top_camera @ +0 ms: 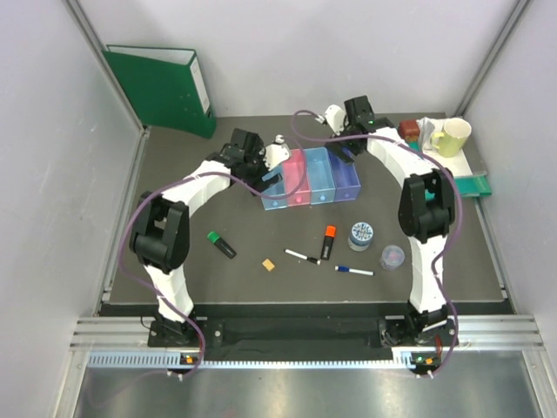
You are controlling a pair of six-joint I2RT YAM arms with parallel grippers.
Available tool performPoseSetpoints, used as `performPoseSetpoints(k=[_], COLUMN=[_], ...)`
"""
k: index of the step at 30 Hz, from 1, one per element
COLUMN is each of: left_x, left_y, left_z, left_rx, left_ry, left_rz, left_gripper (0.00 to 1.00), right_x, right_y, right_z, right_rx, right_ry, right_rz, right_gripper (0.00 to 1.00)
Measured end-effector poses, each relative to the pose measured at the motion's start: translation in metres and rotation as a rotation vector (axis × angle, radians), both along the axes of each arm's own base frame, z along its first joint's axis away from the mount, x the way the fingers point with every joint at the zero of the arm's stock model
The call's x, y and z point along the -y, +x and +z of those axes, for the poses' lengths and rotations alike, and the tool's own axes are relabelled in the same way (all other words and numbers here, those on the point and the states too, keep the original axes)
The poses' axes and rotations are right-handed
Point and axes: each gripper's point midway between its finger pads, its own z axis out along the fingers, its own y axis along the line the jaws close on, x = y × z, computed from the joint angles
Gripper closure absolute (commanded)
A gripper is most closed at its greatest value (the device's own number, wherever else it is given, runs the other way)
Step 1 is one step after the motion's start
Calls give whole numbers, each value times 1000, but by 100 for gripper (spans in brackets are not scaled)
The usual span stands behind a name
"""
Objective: Sort the stationery into containers
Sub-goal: Move the storage box to the center of the board.
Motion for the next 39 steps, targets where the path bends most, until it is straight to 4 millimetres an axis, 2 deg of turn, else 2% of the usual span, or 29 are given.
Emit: performPoseSetpoints(k=[4,8,11,13,16,17,20,24,28,31,34,36,39], left_x=[-4,-1,5,11,18,20,24,20,8,1,-4,-7,-8], left_y=[6,8,-4,-20,-48,-63,-94,-117,-119,-114,-101,-92,-83], left_z=[13,38,58,67,69,63,42,12,-5,-12,-8,-5,-4], left_rx=[32,70,72,52,16,-14,-94,-180,-187,-160,-107,-72,-40], left_ry=[-19,-57,-101,-130,-150,-147,-134,-97,-49,-18,2,12,15], left_rz=[25,28,-10,-51,-114,-139,-183,-191,-153,-121,-79,-49,-16], left_gripper=[3,3,4,4,4,4,5,5,5,4,5,4,4], right_x=[-2,-1,8,17,29,31,34,30,26,23,21,23,26], right_y=[-8,-16,-25,-32,-47,-57,-86,-136,-182,-215,-243,-258,-270], right_z=[48,98,112,106,81,68,47,45,61,62,47,31,12], right_rx=[72,163,188,169,77,22,-98,-219,-250,-268,-321,-371,-422], right_ry=[58,108,112,104,88,85,90,133,185,212,225,224,217], right_rz=[-6,-18,-37,-54,-66,-62,-45,-3,37,59,67,57,40], right_gripper=[0,0,0,0,0,0,0,0,0,0,0,0,0])
